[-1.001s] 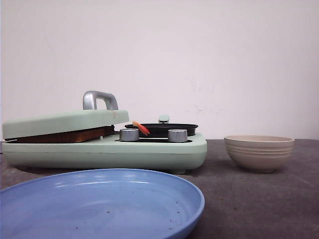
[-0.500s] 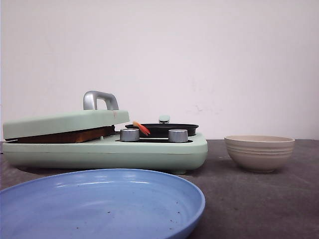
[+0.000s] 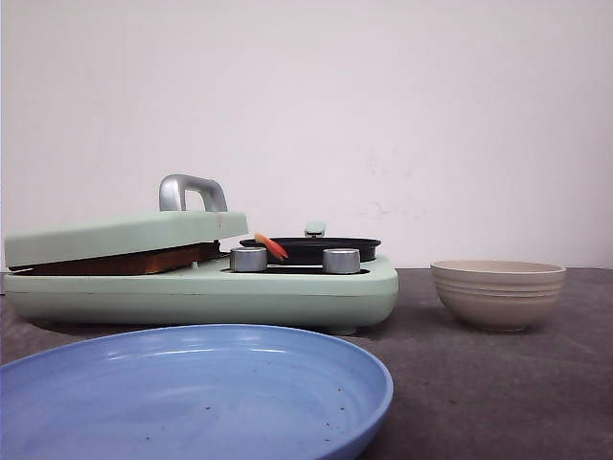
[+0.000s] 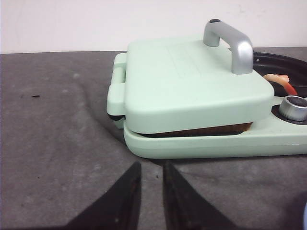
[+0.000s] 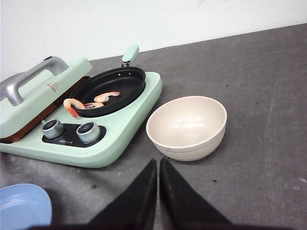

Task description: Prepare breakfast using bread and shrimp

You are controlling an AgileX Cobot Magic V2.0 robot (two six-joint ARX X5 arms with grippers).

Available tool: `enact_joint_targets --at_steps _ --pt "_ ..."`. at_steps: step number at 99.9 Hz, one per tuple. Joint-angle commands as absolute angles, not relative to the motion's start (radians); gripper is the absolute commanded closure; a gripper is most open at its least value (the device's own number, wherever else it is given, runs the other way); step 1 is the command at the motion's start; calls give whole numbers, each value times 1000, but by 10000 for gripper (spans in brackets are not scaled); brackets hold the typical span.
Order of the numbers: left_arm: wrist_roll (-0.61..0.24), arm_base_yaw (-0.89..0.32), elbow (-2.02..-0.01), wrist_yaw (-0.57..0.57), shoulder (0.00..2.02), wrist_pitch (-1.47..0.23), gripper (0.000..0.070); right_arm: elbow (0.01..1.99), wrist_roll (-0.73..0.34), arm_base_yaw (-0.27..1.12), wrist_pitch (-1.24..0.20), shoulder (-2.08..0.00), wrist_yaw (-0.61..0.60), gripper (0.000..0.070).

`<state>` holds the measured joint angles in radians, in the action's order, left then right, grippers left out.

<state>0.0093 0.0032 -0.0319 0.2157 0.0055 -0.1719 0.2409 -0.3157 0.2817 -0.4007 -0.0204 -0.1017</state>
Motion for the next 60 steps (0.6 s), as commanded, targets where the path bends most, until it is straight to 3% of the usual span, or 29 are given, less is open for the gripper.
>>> enact_joint_targets --at_steps 1,60 --pt "3 2 -14 219 4 -171 695 247 -322 287 -389 -20 -101 700" --pt "3 2 -14 218 4 -163 695 247 -323 287 -389 -20 -101 700"
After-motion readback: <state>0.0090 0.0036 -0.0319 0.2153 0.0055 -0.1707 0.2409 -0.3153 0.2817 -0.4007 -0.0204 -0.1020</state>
